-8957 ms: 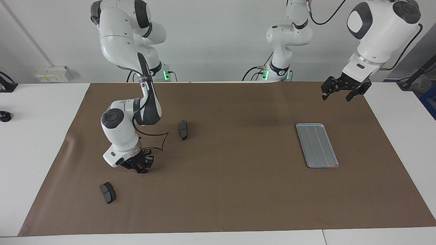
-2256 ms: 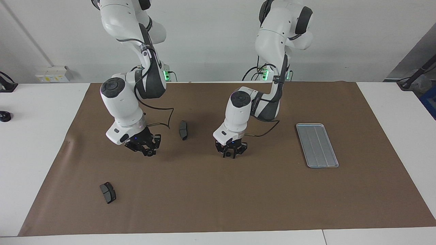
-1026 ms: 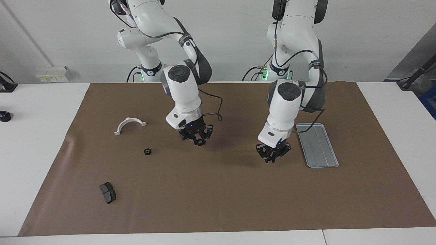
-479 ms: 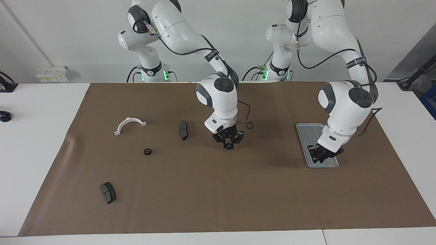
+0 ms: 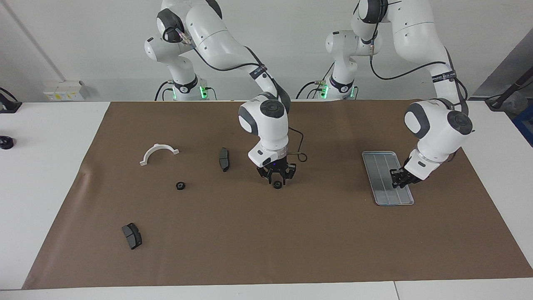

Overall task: Pick bearing gear from pile to tray
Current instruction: 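Carry the bearing to the tray while the right gripper carries another centreward, then release the bearing on the tray while the right gripper drops another centrally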

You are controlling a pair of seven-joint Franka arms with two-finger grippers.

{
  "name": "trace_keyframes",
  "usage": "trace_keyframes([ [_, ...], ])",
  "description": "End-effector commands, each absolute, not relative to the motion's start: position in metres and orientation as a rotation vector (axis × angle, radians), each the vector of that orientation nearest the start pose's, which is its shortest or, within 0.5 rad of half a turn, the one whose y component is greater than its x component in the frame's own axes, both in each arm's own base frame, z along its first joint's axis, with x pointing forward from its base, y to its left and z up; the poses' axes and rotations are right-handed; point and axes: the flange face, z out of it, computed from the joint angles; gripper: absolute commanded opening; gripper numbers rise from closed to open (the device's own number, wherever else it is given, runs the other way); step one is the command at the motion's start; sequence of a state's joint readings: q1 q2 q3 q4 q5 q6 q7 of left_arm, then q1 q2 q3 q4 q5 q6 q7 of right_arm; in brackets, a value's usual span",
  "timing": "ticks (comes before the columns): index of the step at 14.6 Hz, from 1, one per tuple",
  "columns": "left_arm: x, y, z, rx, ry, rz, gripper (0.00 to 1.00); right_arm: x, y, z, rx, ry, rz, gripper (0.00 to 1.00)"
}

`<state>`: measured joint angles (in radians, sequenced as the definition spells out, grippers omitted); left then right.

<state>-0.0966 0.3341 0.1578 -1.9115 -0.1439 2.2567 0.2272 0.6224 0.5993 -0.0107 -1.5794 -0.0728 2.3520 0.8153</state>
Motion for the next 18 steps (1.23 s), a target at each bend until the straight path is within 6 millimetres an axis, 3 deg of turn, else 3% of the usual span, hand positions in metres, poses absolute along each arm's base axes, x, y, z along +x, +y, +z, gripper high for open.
trace_keyframes([
  [1, 0.601, 0.025, 0.331, -3.219, 0.155, -0.078, 0.0, 0.595, 0.391, 0.318, -3.109, 0.233, -0.328, 1.0],
  [3, 0.6, 0.025, 0.329, -3.219, 0.154, -0.07, 0.0, 0.615, 0.352, 0.351, -3.094, 0.293, -0.368, 1.0],
  [5, 0.598, 0.025, 0.326, -3.218, 0.155, -0.07, 0.0, 0.625, 0.308, 0.377, -3.123, 0.204, -0.367, 1.0],
  [9, 0.597, 0.028, 0.322, -3.212, 0.141, -0.094, 0.0, 0.63, 0.205, 0.39, -3.188, -0.035, -0.301, 1.0],
  [10, 0.597, 0.028, 0.322, -3.213, 0.141, -0.089, 0.09, 0.629, 0.177, 0.388, -3.201, -0.106, -0.276, 1.0],
  [11, 0.597, 0.028, 0.323, -3.214, 0.142, -0.087, 0.43, 0.627, 0.155, 0.385, -3.201, -0.163, -0.248, 1.0],
  [12, 0.598, 0.029, 0.324, -3.213, 0.139, -0.099, 0.99, 0.626, 0.134, 0.381, -3.179, -0.215, -0.208, 1.0],
  [16, 0.604, 0.019, 0.345, -3.209, 0.167, -0.154, 1.0, 0.605, 0.068, 0.353, -3.086, -0.482, -0.095, 1.0],
  [18, 0.606, -0.002, 0.361, -3.208, 0.217, -0.189, 1.0, 0.587, 0.06, 0.33, -3.053, -0.55, -0.09, 1.0],
])
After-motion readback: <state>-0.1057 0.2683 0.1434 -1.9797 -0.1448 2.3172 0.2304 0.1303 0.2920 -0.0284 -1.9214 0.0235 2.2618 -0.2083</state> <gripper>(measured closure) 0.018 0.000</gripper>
